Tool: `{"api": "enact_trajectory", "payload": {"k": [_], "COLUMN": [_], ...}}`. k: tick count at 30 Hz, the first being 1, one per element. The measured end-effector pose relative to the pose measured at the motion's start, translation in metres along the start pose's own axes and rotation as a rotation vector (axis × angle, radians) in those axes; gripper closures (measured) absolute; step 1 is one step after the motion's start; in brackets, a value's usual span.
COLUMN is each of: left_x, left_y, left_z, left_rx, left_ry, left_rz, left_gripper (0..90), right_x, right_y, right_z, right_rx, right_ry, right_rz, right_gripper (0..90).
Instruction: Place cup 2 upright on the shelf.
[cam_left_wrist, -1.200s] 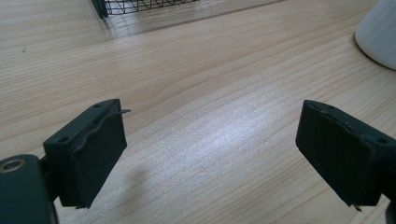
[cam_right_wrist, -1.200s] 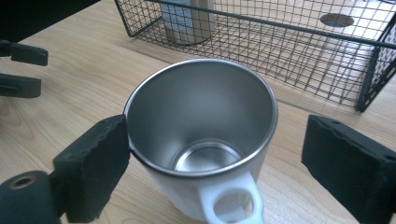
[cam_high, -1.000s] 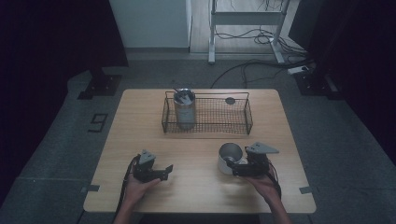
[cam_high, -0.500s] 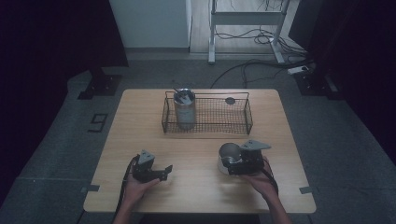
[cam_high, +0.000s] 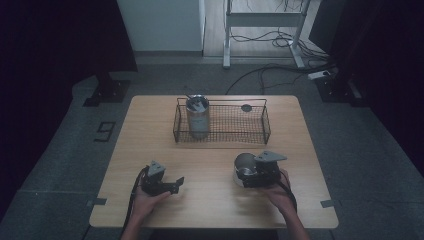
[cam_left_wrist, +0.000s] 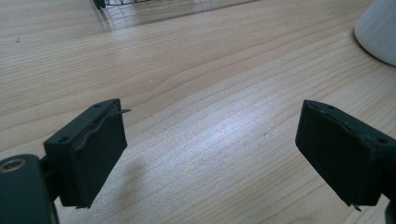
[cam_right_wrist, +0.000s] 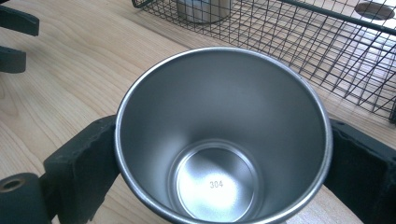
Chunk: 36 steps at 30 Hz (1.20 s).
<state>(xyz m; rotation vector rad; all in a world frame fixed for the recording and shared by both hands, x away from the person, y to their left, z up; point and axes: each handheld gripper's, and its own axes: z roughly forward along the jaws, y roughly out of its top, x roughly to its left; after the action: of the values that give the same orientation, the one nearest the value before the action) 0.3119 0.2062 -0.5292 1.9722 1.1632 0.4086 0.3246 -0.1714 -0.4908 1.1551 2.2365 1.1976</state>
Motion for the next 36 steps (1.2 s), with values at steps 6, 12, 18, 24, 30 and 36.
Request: {"api": "enact_trajectory", "payload": {"k": [6, 12, 18, 24, 30, 36], "left_x": [0.0, -0.001, -0.001, 0.001, 0.001, 0.002], "left_y": [0.0, -0.001, 0.0, -0.001, 0.0, 0.0], "left_z": [0.0, 0.001, 0.0, -0.001, -0.001, -0.001], "left_rx": [0.001, 0.006, 0.0, -0.004, -0.009, -0.009], "left_ry": [0.0, -0.002, -0.002, -0.008, -0.015, -0.016], "left_rz": [0.001, 0.001, -0.003, -0.009, -0.018, -0.021], "left_gripper": [8.7, 8.7, 10.0, 10.0, 10.1, 10.1], "right_x": [0.0, 0.0, -0.003, -0.002, -0.004, -0.008], "right_y": [0.0, -0.001, -0.002, 0.001, 0.005, 0.008], "right_z": [0.0, -0.002, -0.005, -0.011, -0.017, -0.019], "right_rx": [-0.004, -0.019, -0.037, -0.057, -0.067, -0.068], "right_ry": [-0.002, -0.022, -0.019, -0.026, -0.031, -0.036], "right_rz": [0.0, 0.01, 0.041, 0.047, 0.054, 0.067], "right_gripper": [5.6, 5.8, 5.9, 6.0, 6.0, 6.0]}}
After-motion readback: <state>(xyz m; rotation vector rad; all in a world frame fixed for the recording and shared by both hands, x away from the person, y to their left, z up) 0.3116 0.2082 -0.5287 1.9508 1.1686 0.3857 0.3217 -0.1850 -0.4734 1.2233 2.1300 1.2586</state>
